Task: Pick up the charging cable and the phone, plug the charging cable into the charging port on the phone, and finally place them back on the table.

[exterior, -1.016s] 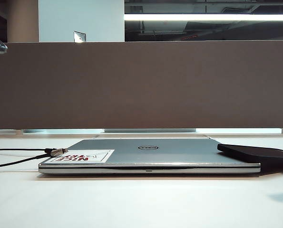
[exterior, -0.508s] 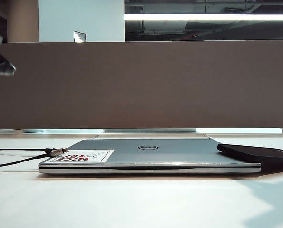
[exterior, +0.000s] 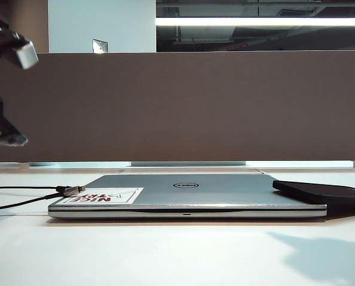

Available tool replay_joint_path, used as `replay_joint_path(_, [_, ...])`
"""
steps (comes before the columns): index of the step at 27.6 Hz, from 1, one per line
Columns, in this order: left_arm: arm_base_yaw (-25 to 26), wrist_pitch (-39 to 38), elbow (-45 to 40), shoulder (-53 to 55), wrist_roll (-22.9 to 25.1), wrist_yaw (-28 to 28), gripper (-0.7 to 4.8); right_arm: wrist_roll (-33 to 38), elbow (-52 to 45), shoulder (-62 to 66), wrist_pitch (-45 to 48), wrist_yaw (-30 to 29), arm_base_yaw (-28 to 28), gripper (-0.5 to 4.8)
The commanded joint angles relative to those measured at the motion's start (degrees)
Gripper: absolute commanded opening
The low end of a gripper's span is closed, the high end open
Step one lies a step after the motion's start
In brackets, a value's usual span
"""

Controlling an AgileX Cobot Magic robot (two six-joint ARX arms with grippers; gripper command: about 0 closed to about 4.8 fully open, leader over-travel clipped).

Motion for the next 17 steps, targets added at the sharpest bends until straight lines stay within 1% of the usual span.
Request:
replay_joint_path(1, [-2.71, 1.90, 0.11, 1.88, 0.96, 0.02, 0.53, -0.13, 0.44, -0.09, 0.98, -1.86, 0.00, -0.04])
replay_joint_path(2, [-3.89, 2.38, 0.11, 2.38, 0.98, 0.02, 0.98, -0.13, 0.44, -0.11, 0.98, -1.81, 0.02, -0.04])
replay_joint_path(3, [-5.07, 3.02, 0.11, 3.02, 1.01, 0.02, 1.29, -0.13, 0.44, -0.09, 1.01, -1.79, 0.00, -0.04])
replay_joint_path(5, [-5.77, 3.96, 0.09, 3.80, 1.33, 0.02, 1.89, -0.11, 0.46, -0.11, 1.03, -1.79, 0.00, -0.04])
replay_joint_path(8, [-5.77, 3.93, 0.09, 4.31, 5.92, 0.02, 1.93, -0.09, 0.46, -0.15, 1.07, -1.81, 0.02, -0.04])
replay_joint_path(9, [-5.77, 3.67, 0.09, 4.59, 9.29, 0.02, 1.92, -0.07, 0.46, -0.15, 1.11, -1.81, 0.02, -0.04])
replay_joint_path(11, [-5.77, 3.65, 0.09, 5.33, 12.98, 0.02, 1.92, -0.07, 0.46, -0.17, 1.25, -1.79, 0.00, -0.04])
replay_joint_path(17, [-5.77, 3.67, 0.09, 8.37, 13.03, 0.02, 1.92, -0.04, 0.46, -0.17, 1.27, -1.79, 0.00, -0.04])
